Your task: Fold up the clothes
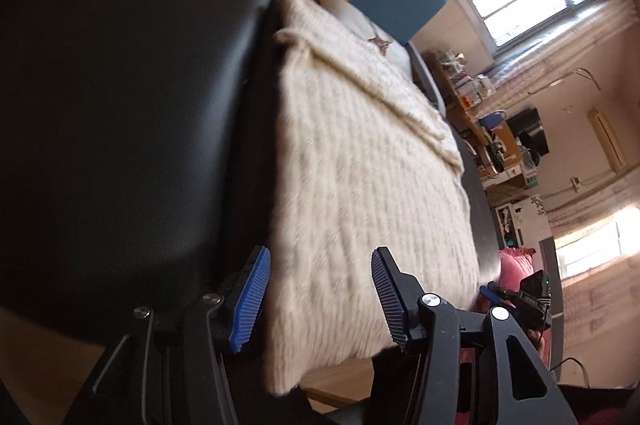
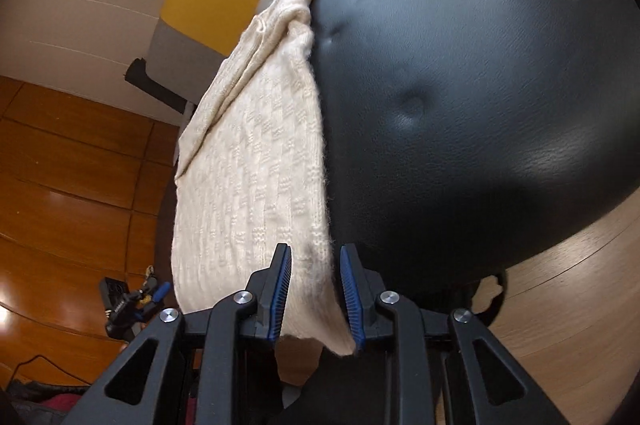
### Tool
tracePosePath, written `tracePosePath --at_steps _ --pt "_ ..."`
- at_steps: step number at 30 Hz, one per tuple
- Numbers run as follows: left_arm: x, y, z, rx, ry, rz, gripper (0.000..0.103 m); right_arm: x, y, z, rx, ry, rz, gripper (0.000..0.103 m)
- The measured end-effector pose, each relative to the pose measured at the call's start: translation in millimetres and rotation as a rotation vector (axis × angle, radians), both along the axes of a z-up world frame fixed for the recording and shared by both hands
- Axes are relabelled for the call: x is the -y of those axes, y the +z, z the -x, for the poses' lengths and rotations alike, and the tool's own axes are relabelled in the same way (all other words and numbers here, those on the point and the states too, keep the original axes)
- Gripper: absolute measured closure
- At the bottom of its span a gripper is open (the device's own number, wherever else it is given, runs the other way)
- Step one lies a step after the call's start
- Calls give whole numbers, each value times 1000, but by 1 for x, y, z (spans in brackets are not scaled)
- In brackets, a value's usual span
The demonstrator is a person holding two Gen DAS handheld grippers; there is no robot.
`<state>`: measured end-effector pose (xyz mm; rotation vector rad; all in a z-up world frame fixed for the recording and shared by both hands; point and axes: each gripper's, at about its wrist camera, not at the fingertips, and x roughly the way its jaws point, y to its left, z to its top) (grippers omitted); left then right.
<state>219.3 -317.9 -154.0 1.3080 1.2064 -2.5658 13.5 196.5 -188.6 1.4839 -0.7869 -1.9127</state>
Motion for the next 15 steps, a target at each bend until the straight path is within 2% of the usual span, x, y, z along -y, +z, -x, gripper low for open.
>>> tracePosePath --at_steps 7,12,15 --pt "-1 -24 -22 27 10 -74 47 28 -5 9 -1 69 28 77" --pt "-4 -33 -26 3 7 -89 45 28 -11 8 20 65 62 77" --pt "-12 -29 -25 -3 -22 -30 45 28 -13 7 24 75 69 77"
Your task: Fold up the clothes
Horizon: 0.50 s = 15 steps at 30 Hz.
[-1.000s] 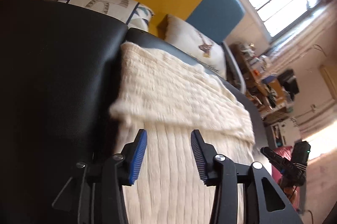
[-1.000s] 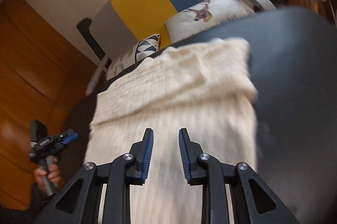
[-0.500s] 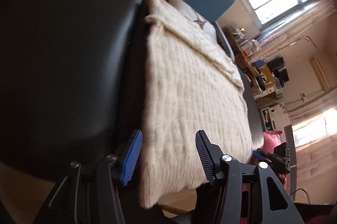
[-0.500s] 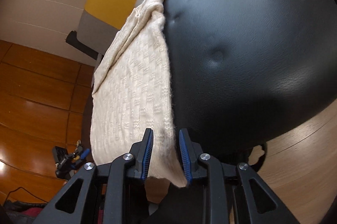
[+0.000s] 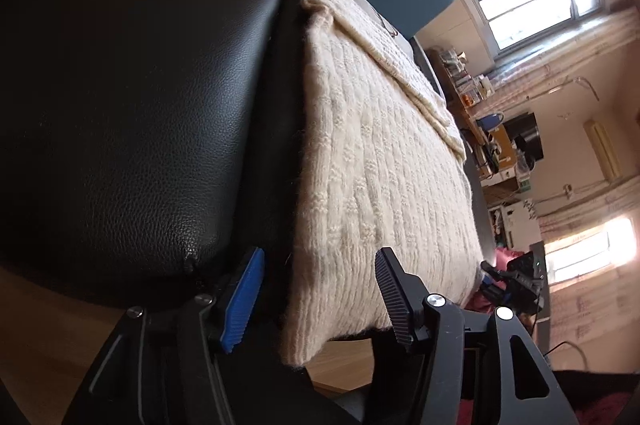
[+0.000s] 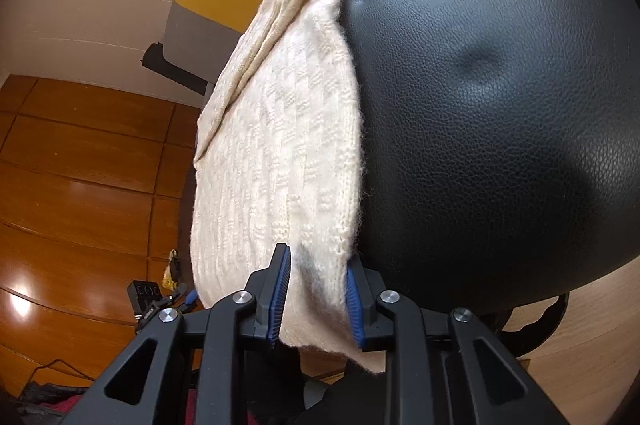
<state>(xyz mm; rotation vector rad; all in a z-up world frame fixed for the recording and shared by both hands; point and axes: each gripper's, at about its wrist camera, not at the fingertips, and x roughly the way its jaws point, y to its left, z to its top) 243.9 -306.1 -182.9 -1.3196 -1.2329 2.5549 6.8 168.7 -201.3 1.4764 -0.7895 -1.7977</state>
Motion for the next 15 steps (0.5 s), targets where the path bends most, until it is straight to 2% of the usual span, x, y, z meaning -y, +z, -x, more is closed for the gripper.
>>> tracePosePath --at_steps 4,9,13,15 --pt "-21 10 5 -30 -90 78 45 9 7 -6 -83 35 -63 77" --pt "-40 11 15 -48 -151 152 45 10 6 -6 -100 45 -52 80" --pt "-33 8 13 -52 -119 98 46 8 7 -9 -121 30 -89 95" --pt "-28 5 12 -42 -104 67 48 8 6 -9 -131 27 -87 95"
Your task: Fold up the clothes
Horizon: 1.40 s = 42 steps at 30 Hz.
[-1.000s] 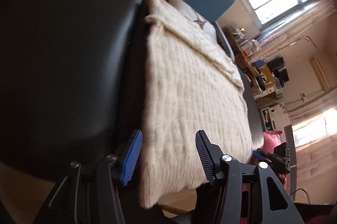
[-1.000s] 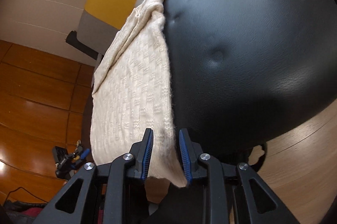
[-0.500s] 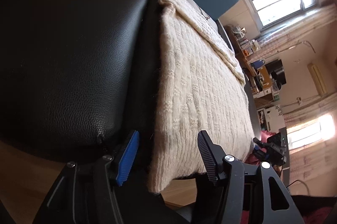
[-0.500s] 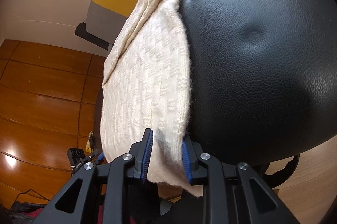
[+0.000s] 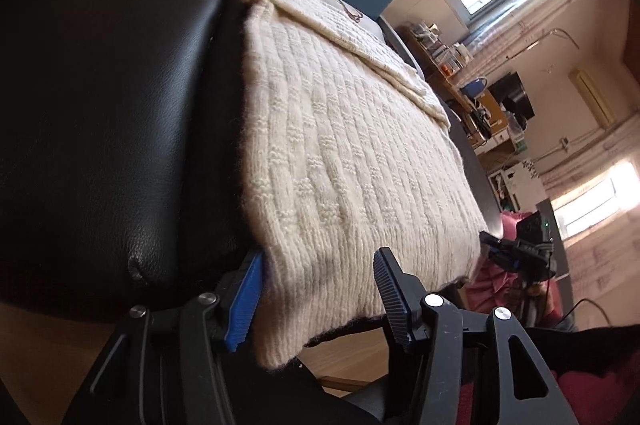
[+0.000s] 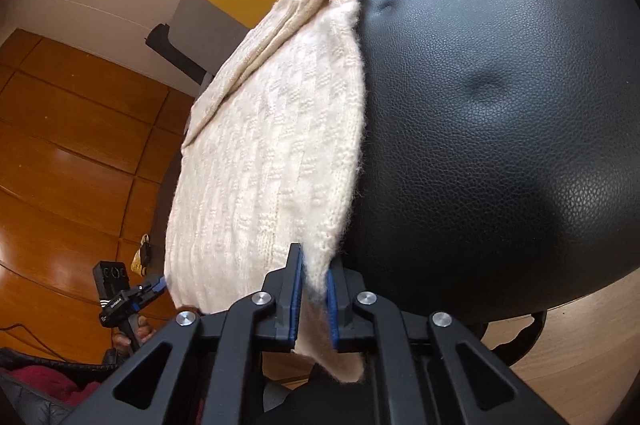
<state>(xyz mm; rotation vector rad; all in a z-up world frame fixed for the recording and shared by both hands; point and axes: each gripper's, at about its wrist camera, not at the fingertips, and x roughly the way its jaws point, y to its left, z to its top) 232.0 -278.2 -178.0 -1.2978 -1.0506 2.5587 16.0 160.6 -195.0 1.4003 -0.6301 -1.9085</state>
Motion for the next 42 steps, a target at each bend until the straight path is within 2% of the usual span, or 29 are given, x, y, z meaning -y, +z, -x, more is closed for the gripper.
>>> tracePosePath --at_steps 2,4,5,7,8,10,11,14,17,20,24,26,28,32,35,42 --pt "5 -3 -1 16 18 -42 48 -1 -1 0 3 -2 14 95" --pt "8 -7 1 20 46 -94 42 -6 -7 2 58 -4 71 91" --pt "7 -7 3 17 47 -111 35 -10 -12 4 95 -6 104 91" --pt "4 -4 6 29 47 -99 33 -13 -17 5 108 -5 143 91" --pt "1 -2 7 40 51 -81 38 -13 -17 4 95 0 150 91" --pt "-1 0 7 55 73 -6 65 -14 -19 2 91 -9 166 91" --pt "3 -4 4 61 94 -26 95 -14 -18 2 98 -12 160 91" --pt "14 -14 -4 46 146 -115 94 -9 -11 1 92 -12 111 93" --pt "9 -11 -3 33 140 -112 94 -2 -2 -4 72 -26 68 93" --pt "7 -6 0 -7 127 -151 94 8 10 -6 35 -5 55 94" --pt "16 7 2 -129 140 -279 94 15 31 0 -11 23 109 95" --pt "20 18 5 -189 141 -317 94 20 39 6 -22 45 113 95" --pt "25 31 11 -236 139 -349 94 21 46 13 -26 42 161 95" --pt "34 50 26 -304 127 -386 94 23 59 25 -42 23 268 95" --pt "46 58 39 -345 133 -420 94 29 63 39 -50 34 276 95" --pt "73 77 90 -390 128 -414 94 50 71 87 -63 18 346 95"
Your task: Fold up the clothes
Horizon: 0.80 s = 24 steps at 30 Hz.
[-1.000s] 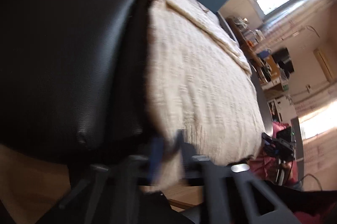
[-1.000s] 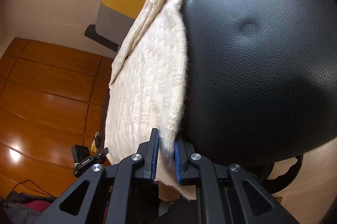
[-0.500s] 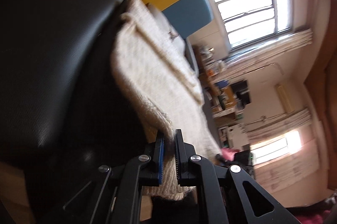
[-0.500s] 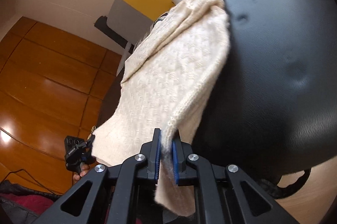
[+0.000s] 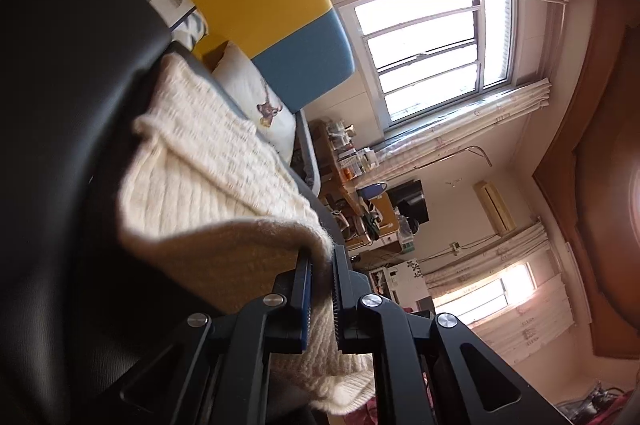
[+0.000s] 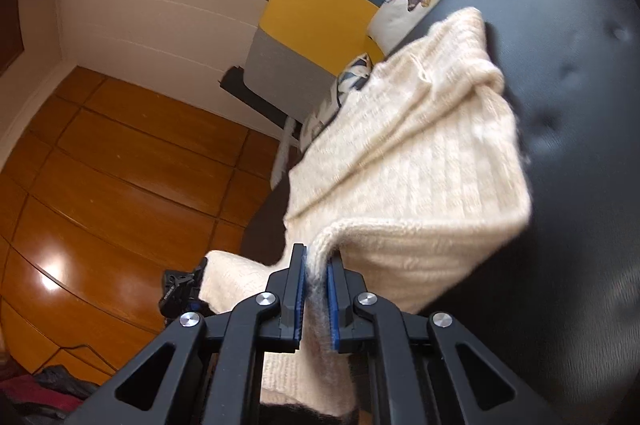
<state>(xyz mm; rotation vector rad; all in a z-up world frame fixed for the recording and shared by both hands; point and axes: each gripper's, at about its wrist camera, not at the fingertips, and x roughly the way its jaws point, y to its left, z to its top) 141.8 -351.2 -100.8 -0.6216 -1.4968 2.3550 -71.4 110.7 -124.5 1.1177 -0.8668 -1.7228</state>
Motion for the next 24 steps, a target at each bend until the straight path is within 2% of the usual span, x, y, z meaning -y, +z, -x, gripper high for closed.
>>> tracePosePath --at_steps 7,11,13,15,18,21,24 --pt "39 19 73 -29 41 13 94 32 12 81 -19 -54 58 95" --pt "65 19 129 -24 71 22 95 31 -6 143 41 -134 38 95" --pt "78 7 162 34 94 19 95 33 -27 171 126 -148 37 95" --pt "90 -17 192 136 107 24 95 35 -43 188 180 -190 -37 89" --pt "103 -59 219 294 130 -15 95 36 -63 201 249 -208 -10 80" --pt "113 -86 222 341 152 -92 95 38 -56 200 203 -186 -45 79" --pt "118 -86 212 318 172 -131 93 40 -23 191 46 -201 -199 76"
